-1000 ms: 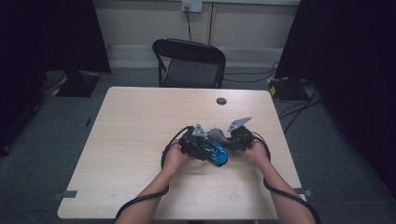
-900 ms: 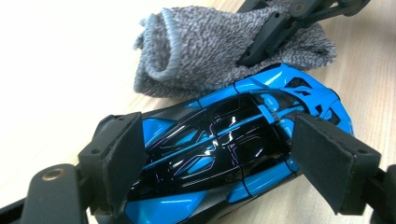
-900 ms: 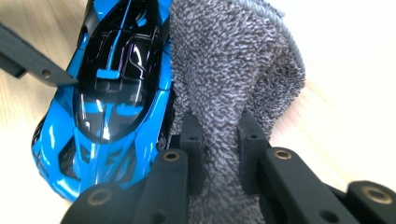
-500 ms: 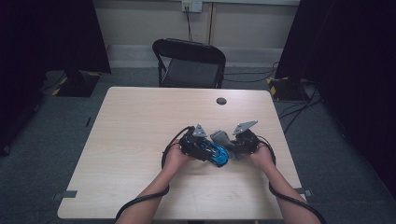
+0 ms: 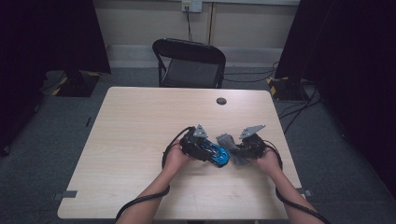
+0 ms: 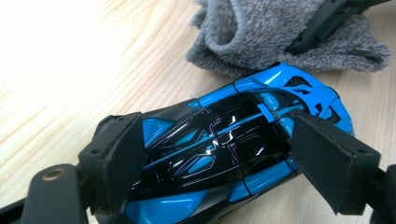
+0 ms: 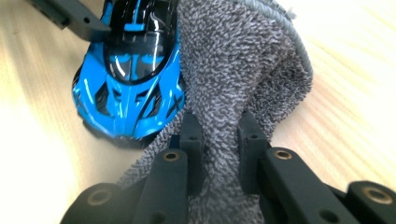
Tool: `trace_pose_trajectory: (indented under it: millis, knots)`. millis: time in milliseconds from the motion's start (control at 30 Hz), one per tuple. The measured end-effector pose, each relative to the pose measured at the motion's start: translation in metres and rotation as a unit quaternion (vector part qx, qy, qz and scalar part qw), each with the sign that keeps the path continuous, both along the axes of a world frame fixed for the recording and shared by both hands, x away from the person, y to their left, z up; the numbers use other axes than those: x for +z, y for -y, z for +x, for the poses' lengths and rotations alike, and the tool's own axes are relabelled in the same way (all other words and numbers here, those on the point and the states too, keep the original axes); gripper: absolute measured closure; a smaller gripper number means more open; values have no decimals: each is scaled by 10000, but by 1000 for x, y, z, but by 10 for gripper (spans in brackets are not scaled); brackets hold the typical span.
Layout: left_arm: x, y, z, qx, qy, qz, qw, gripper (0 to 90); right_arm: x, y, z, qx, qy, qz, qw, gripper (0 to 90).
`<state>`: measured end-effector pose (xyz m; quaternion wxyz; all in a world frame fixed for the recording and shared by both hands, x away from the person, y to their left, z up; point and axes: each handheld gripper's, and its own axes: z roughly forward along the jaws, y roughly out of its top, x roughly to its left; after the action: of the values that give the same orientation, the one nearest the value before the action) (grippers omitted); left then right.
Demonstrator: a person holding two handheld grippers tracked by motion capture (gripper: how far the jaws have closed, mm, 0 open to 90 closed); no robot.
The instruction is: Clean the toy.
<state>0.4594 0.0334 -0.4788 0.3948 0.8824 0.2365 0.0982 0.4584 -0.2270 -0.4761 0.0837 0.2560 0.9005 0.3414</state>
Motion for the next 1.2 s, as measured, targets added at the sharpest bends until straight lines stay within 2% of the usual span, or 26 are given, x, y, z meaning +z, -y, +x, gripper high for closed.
trace_pose_trajectory:
  millis: [667, 833, 1200]
  knots:
    - [1, 1, 0, -2, 5, 53, 10000, 179, 5, 25, -25, 42, -144, 117, 9998, 770]
    - [0, 1, 0, -9, 15, 53, 10000, 179, 14, 33, -22, 24, -188, 336, 9993, 769]
    - [0, 1, -1, -24, 44, 57, 10000, 179, 42, 20, 2, -30, 55, 380, 9993, 768]
